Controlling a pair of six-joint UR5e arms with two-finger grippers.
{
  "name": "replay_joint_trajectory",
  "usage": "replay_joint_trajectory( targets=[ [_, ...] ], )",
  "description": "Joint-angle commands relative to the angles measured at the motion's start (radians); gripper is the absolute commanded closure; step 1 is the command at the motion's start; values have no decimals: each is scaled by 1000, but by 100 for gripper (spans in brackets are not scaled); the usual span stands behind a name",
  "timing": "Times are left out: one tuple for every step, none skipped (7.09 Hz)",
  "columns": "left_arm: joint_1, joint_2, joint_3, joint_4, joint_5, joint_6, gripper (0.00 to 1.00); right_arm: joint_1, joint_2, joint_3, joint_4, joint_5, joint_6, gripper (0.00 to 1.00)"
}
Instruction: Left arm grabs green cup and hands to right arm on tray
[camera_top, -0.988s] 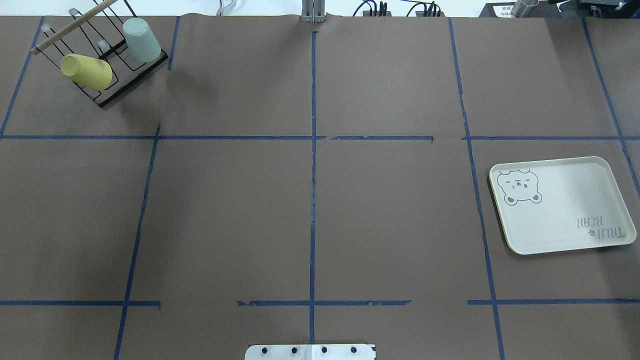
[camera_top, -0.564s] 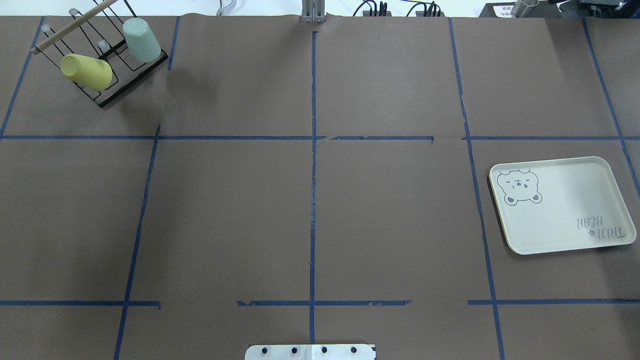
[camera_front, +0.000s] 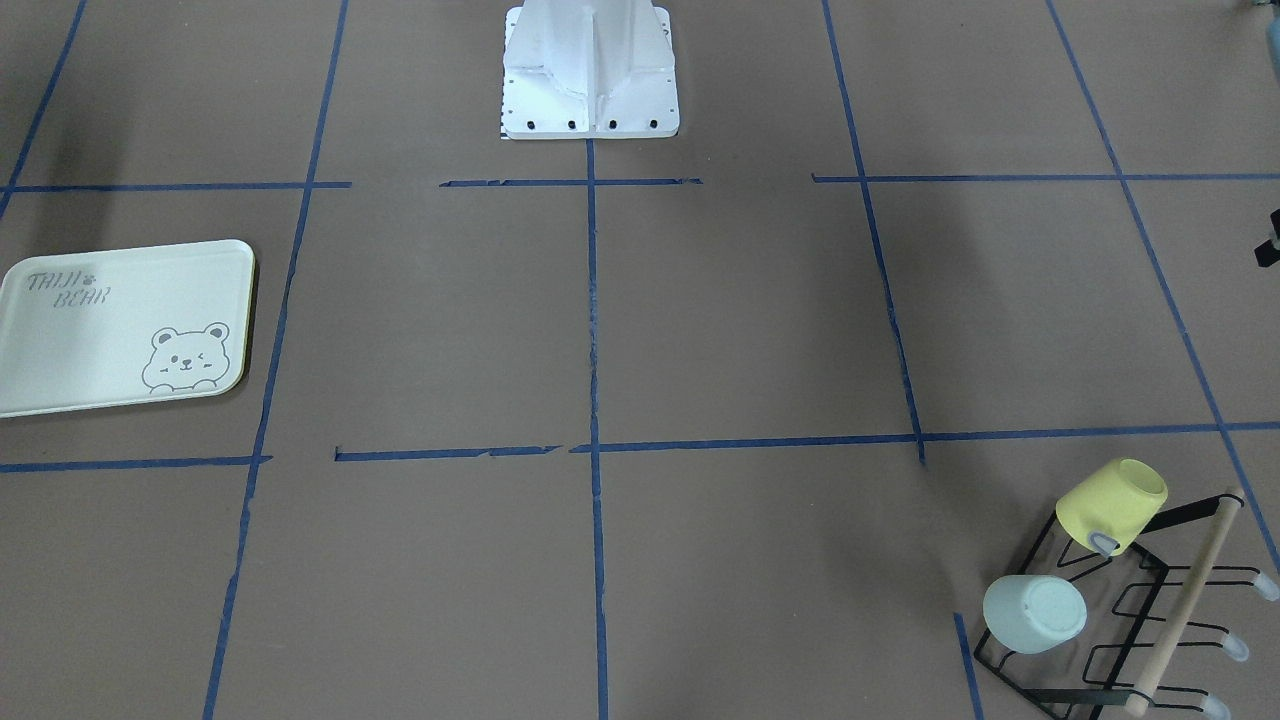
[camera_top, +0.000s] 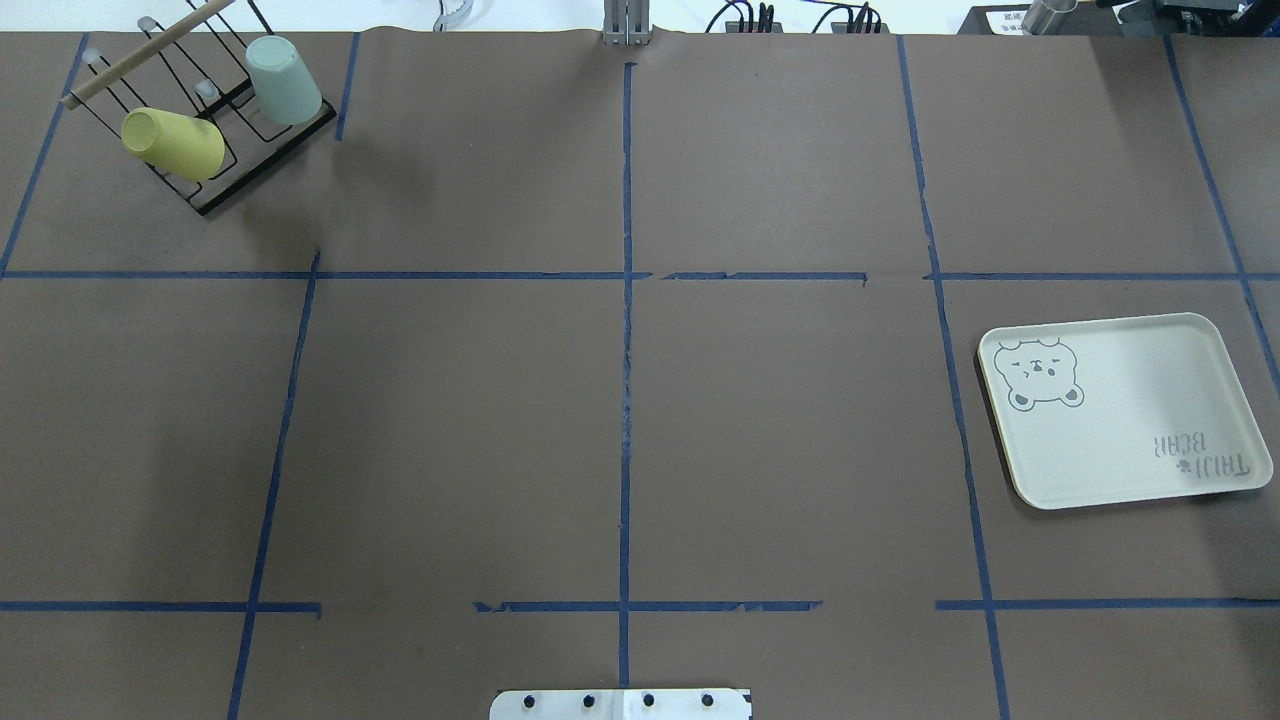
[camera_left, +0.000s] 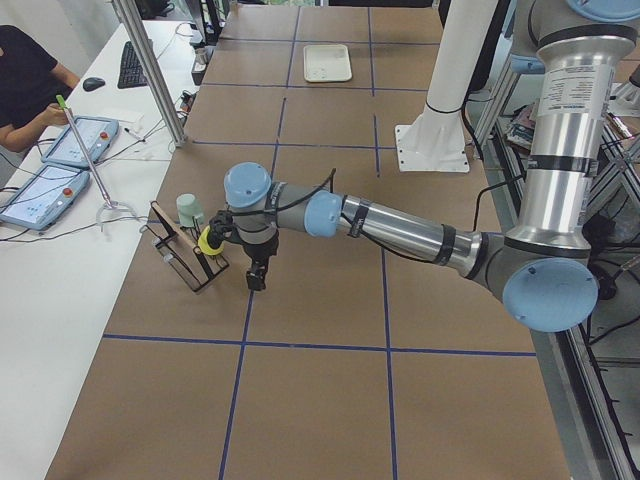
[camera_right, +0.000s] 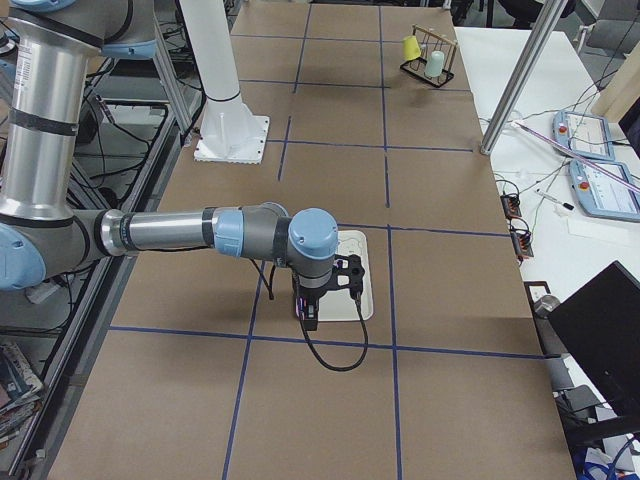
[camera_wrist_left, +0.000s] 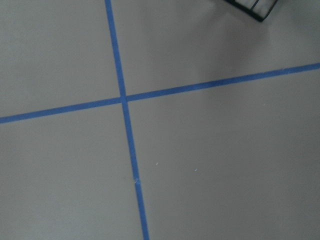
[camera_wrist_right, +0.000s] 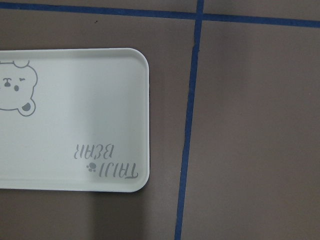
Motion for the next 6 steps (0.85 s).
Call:
replay_joint_trajectory(
  targets=[
    [65, -291, 206, 0, 7, -161, 0, 0, -10, -11, 77, -5, -5, 0],
    [100, -381, 282, 0, 51, -217, 0, -6, -10, -13, 79, -2, -5, 0],
    [137, -441, 342, -15, 74, -250, 0, -14, -10, -13, 78, -2, -2, 0],
    [178, -546, 444, -25, 88, -347, 0, -19, -10, -15, 78, -4, -3, 0],
    [209, -625, 529, -47, 172, -375, 0, -20, -10, -15, 78, -2, -3, 0],
    [214, -692, 653, -152, 197, -407, 0, -20, -10, -15, 78, 0, -3, 0]
  ],
)
